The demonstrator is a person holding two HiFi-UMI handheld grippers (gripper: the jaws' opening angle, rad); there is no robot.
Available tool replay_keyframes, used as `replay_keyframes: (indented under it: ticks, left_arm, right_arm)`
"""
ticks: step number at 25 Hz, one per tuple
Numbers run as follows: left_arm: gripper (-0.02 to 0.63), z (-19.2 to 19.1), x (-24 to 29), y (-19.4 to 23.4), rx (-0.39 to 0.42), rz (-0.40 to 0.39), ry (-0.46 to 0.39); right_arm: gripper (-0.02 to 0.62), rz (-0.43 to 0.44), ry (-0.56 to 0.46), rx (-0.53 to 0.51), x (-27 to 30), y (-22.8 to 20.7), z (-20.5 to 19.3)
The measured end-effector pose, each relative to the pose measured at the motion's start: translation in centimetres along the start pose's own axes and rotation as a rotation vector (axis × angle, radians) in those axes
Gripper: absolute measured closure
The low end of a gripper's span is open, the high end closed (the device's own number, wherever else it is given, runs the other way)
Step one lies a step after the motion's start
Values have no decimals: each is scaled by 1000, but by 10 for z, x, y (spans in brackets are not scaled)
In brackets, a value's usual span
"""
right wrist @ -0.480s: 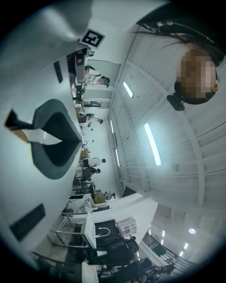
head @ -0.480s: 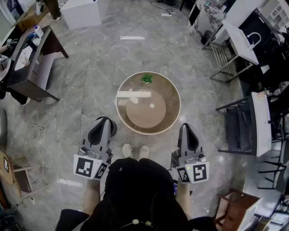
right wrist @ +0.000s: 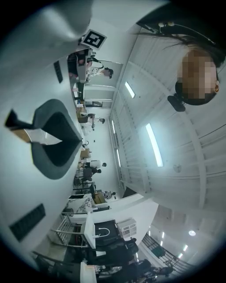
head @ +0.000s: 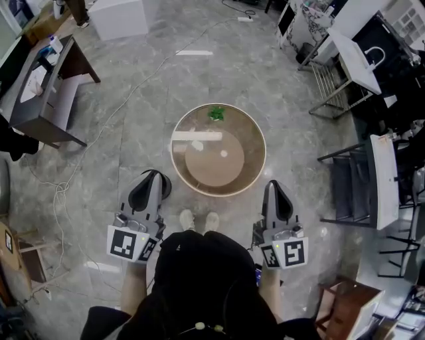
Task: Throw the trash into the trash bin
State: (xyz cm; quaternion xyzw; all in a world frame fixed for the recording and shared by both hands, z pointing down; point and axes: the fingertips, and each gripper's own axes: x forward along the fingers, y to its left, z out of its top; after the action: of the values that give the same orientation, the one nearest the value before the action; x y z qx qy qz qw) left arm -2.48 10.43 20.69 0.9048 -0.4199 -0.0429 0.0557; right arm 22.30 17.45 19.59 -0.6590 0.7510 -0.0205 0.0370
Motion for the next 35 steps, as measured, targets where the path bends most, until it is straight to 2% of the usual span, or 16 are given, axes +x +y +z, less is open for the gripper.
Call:
replay_keyframes:
  ticks: [7,19,26,31,35]
  left_arm:
    - [600,4,-2,4,-3,-6,-3]
    - [600,-7,-34,40,-40,10,4]
    - [600,-15,-37,43,-63,23,23]
    - [600,-21,-31,52,-66,52,37]
    - [600,-23,-20,63,-62,93,53]
  right_arm:
    - [592,64,19,15,11,12,-3]
    - [592,75,57,-6,26,49,-25]
    - [592,90,81,-8,34,49,-32]
    - [583,129,139,-40,59,47,-52]
    - [542,180,199,-46,91,44,-76]
